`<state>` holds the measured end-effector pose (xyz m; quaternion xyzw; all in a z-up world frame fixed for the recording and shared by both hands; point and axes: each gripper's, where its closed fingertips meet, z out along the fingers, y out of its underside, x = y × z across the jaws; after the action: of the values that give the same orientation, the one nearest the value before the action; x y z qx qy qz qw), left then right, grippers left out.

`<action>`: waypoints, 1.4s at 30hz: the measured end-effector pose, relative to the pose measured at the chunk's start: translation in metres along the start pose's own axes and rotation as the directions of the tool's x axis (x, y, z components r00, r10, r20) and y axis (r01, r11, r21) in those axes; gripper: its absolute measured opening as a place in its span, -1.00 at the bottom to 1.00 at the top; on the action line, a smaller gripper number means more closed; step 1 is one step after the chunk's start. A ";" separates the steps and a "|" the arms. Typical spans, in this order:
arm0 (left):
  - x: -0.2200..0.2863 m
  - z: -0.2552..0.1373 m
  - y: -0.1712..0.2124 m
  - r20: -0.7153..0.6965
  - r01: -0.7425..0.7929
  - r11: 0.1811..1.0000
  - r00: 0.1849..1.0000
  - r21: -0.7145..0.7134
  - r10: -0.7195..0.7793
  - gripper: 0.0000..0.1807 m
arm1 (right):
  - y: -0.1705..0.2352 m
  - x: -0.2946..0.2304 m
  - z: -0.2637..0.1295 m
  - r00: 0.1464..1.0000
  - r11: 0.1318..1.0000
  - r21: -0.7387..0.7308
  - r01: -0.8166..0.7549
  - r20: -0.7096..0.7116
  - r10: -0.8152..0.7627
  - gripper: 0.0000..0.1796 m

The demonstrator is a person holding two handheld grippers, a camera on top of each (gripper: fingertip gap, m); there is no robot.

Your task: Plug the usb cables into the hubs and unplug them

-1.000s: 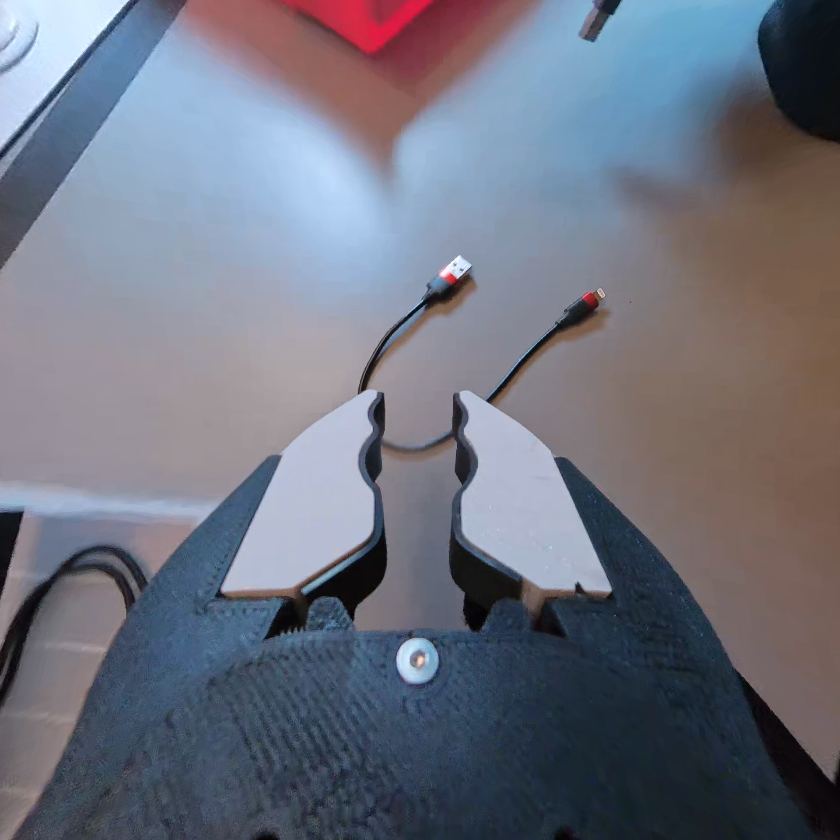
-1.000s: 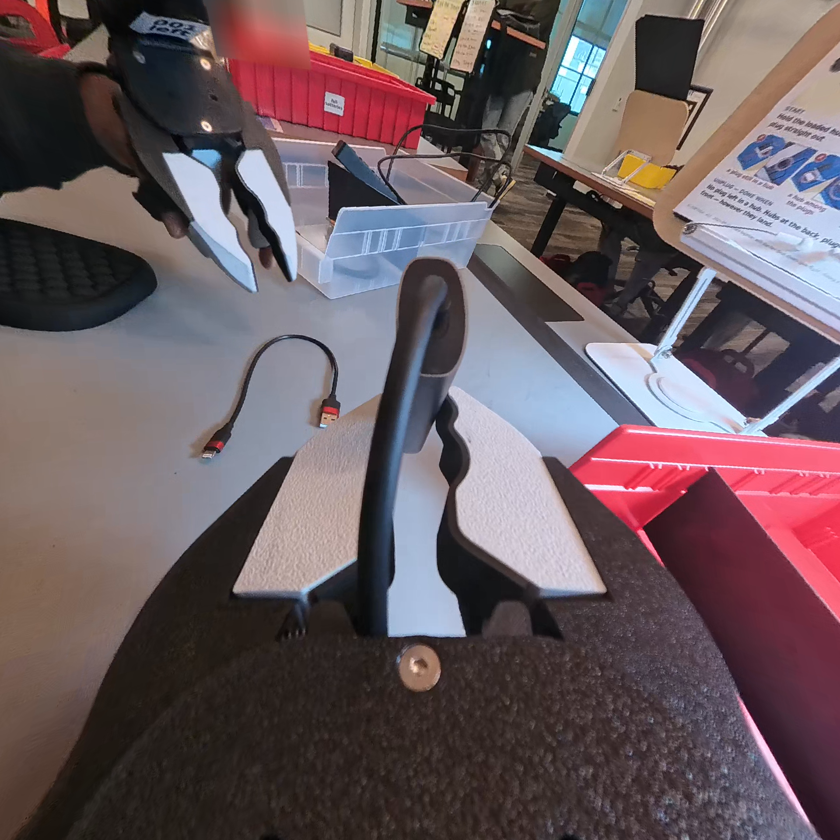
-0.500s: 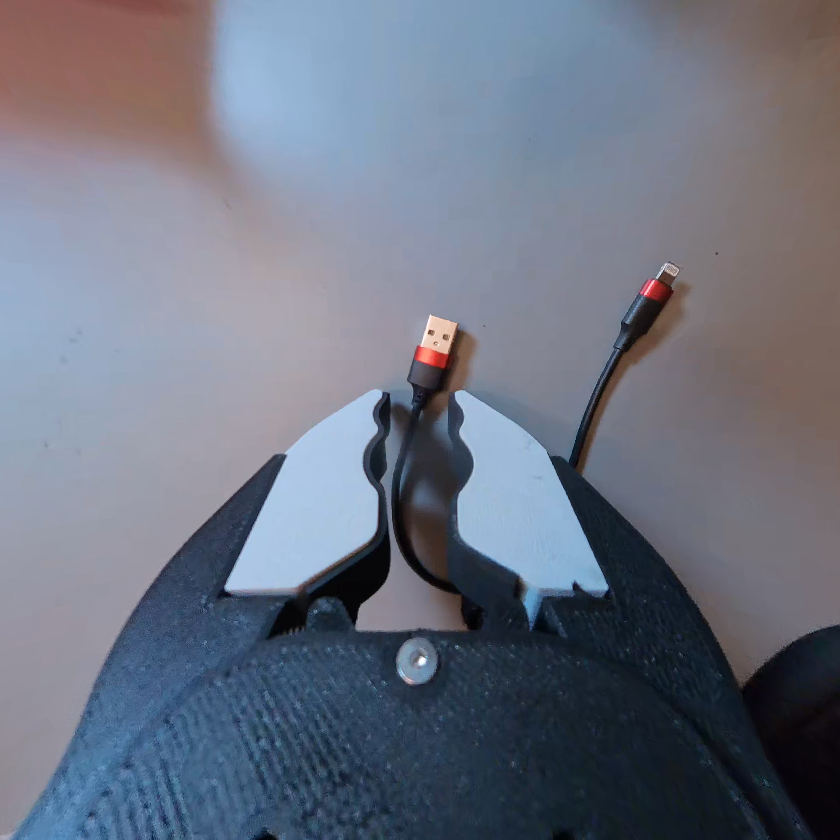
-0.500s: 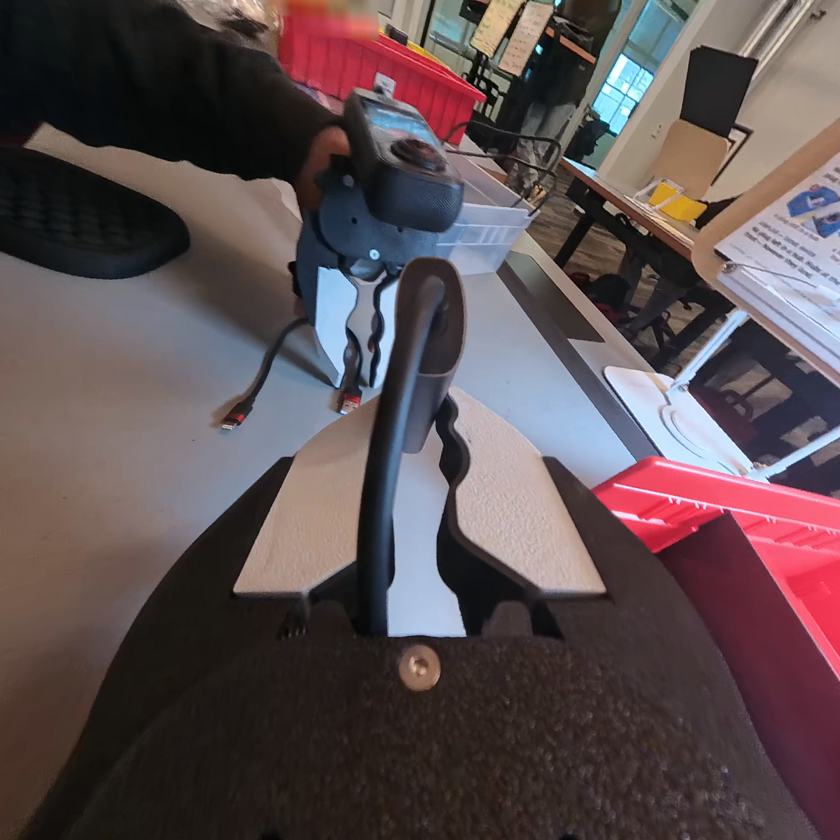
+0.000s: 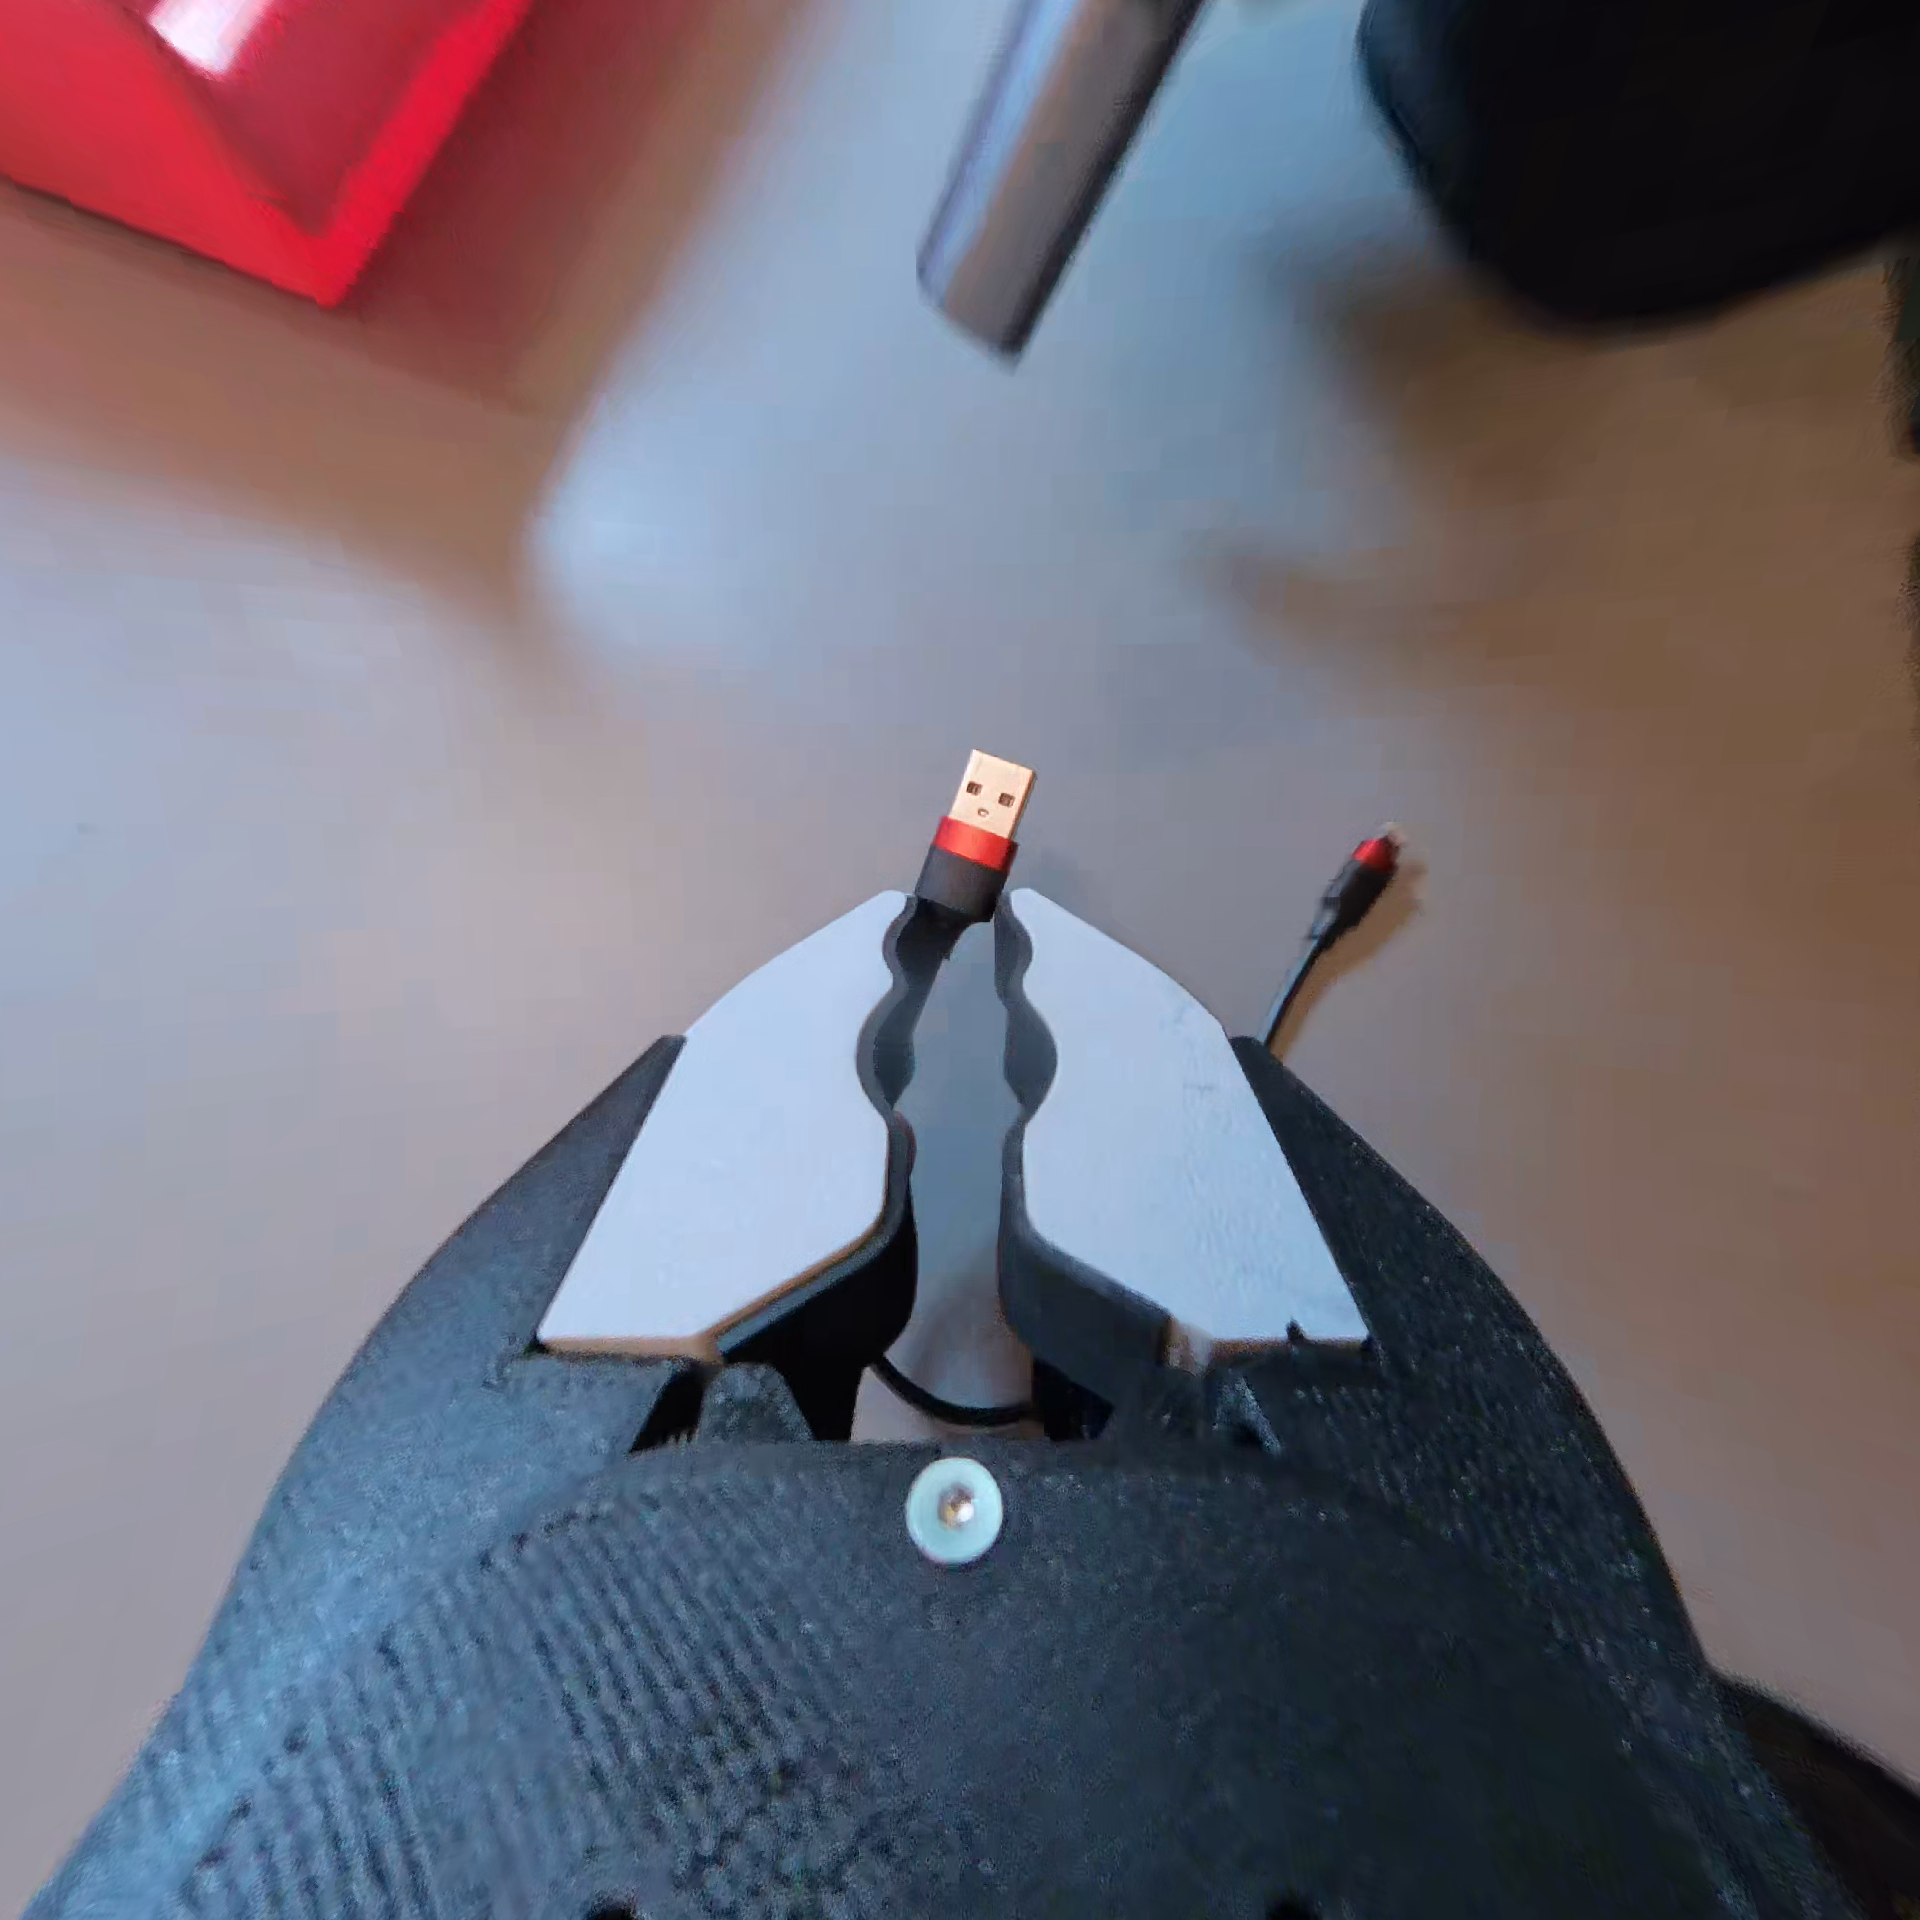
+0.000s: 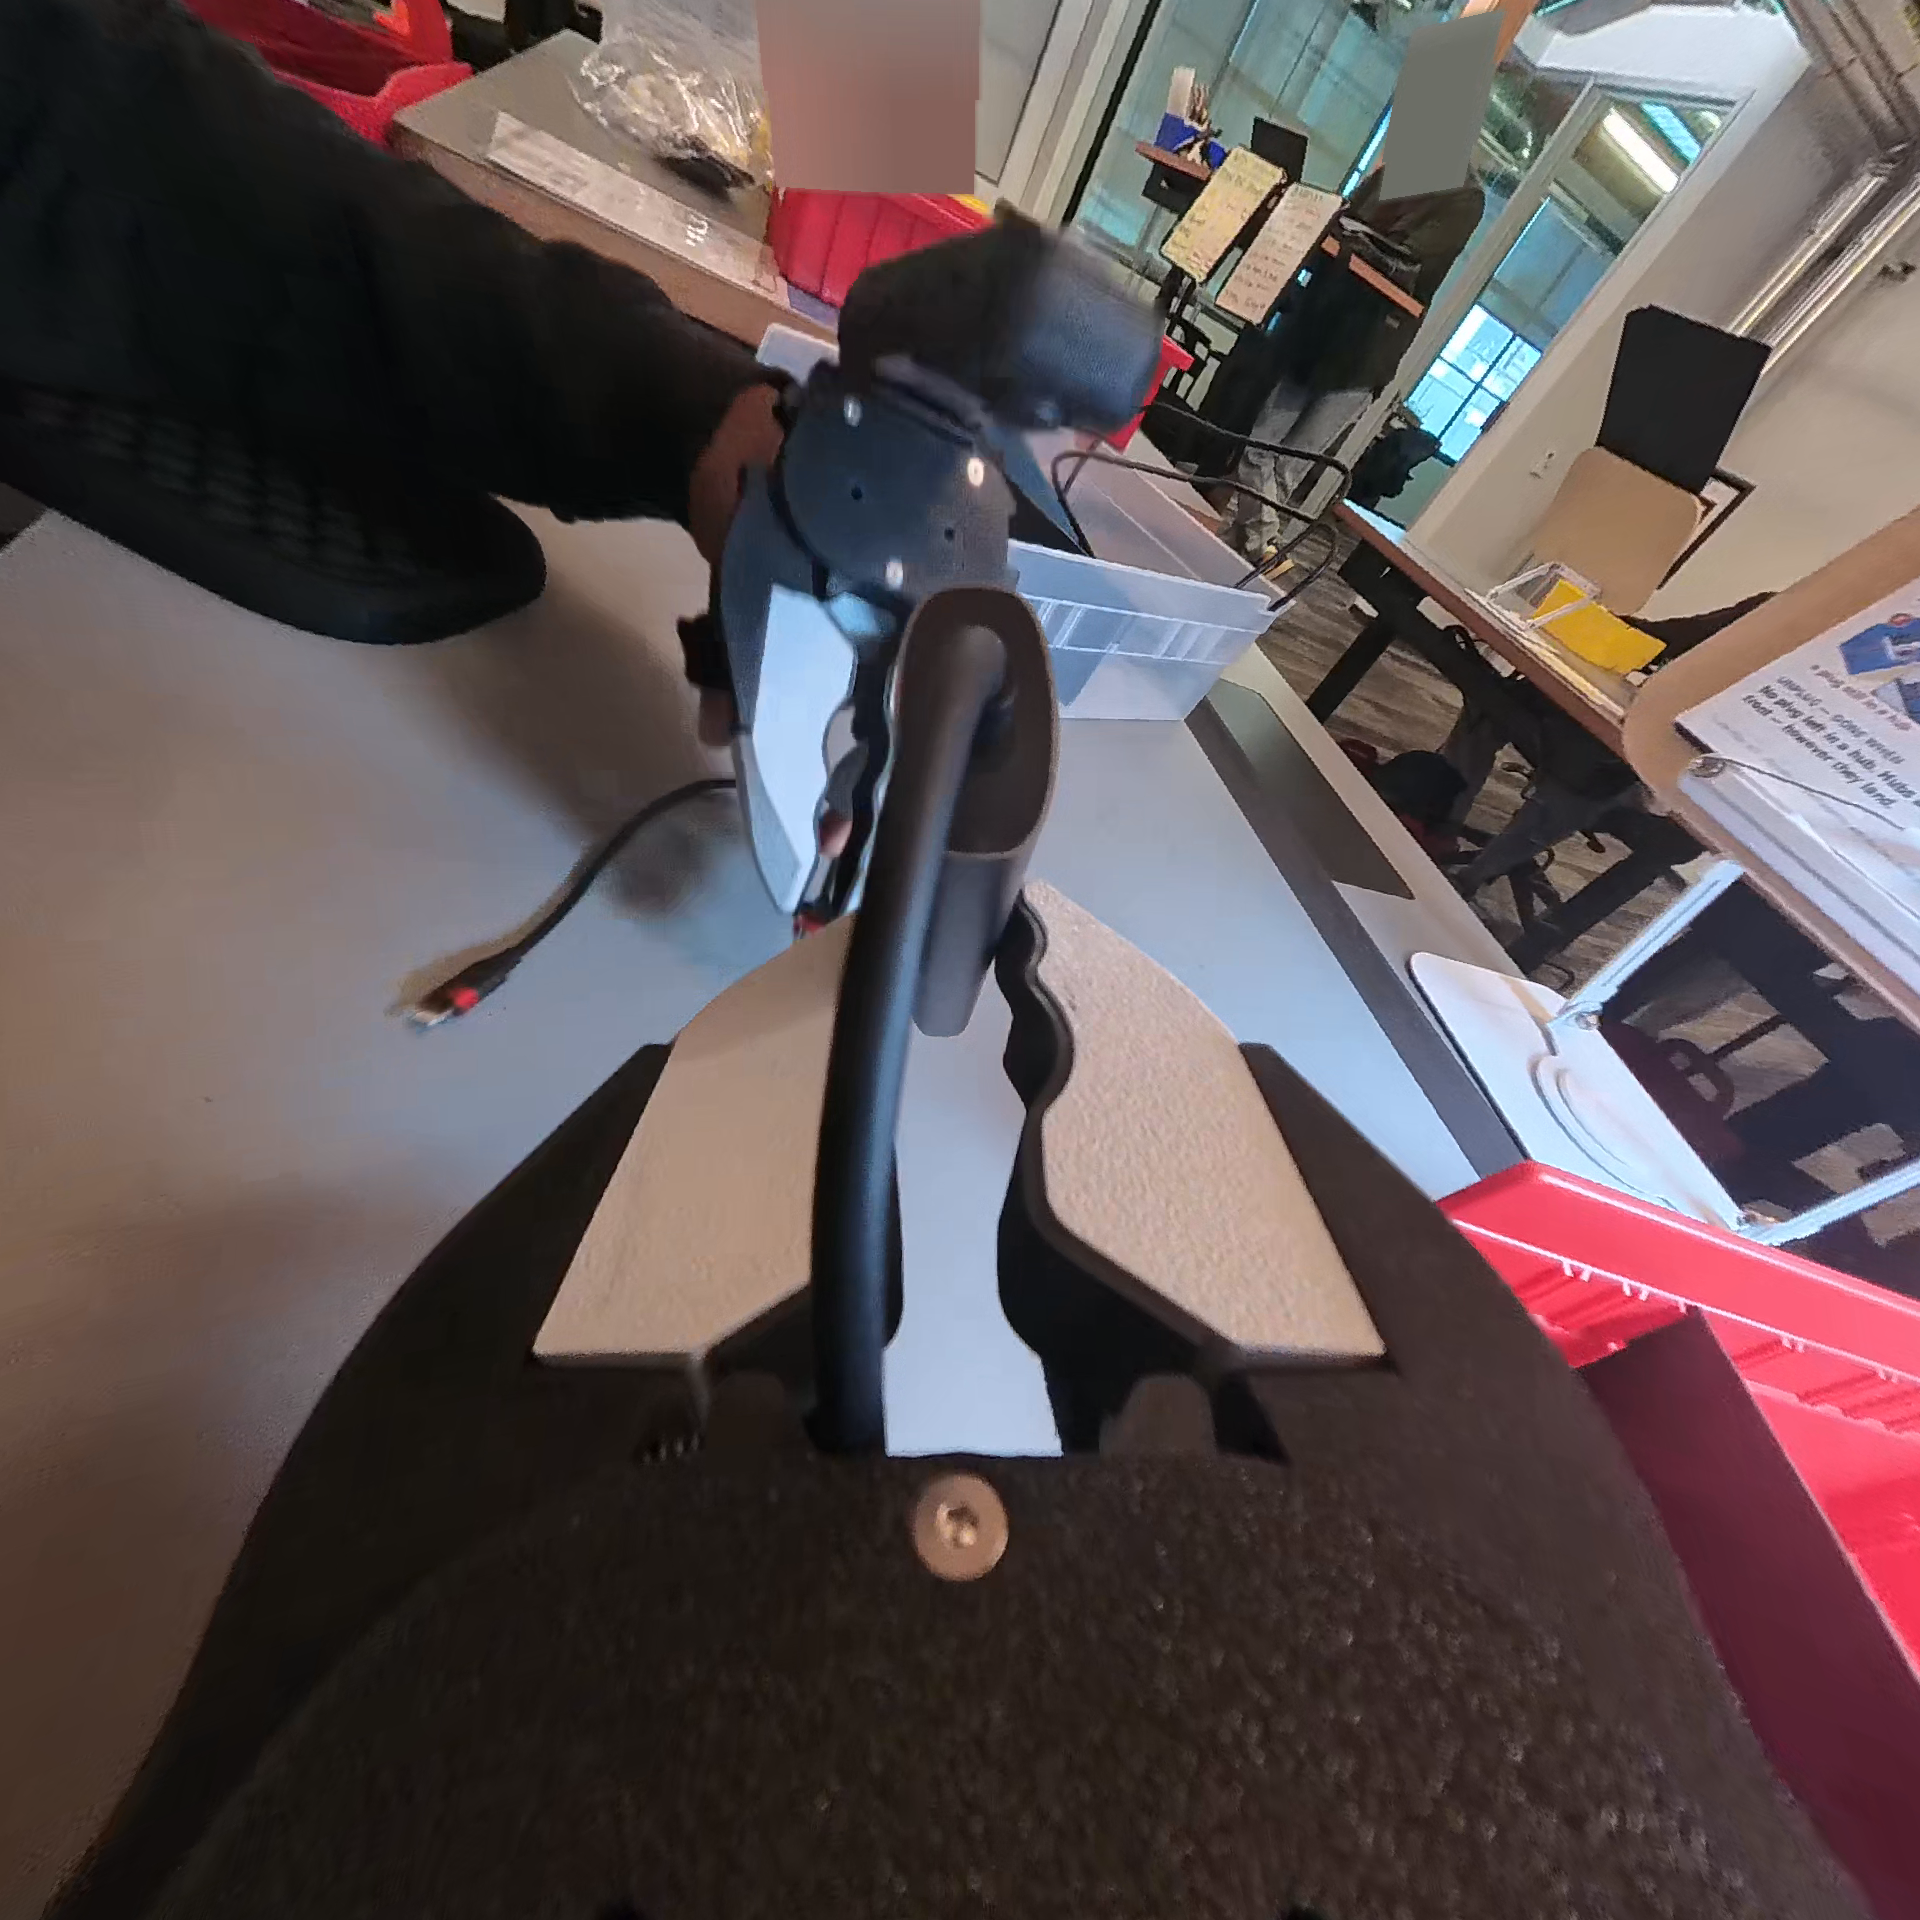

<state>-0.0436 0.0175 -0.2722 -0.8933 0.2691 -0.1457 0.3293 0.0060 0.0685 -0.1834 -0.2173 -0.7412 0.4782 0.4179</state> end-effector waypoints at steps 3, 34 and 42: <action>0.017 -0.020 -0.023 -0.082 0.123 0.986 0.990 0.110 -0.115 -0.86 | 0.004 -0.001 0.003 0.997 0.996 -0.040 0.076 -0.018 -0.077 -0.79; 0.039 -0.002 -0.018 -0.193 0.381 0.924 0.907 0.002 -0.374 -0.87 | 0.063 -0.023 0.043 0.726 0.621 -0.441 0.648 0.111 -0.679 -0.80; 0.036 0.001 -0.007 -0.135 0.357 0.933 0.923 -0.051 -0.360 -0.87 | 0.063 -0.033 0.050 0.676 0.577 -0.417 0.702 0.136 -0.724 -0.80</action>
<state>-0.0113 0.0016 -0.2657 -0.9188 0.1259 -0.2633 0.2657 -0.0217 0.0470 -0.2624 -0.0005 -0.8419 0.0853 0.5329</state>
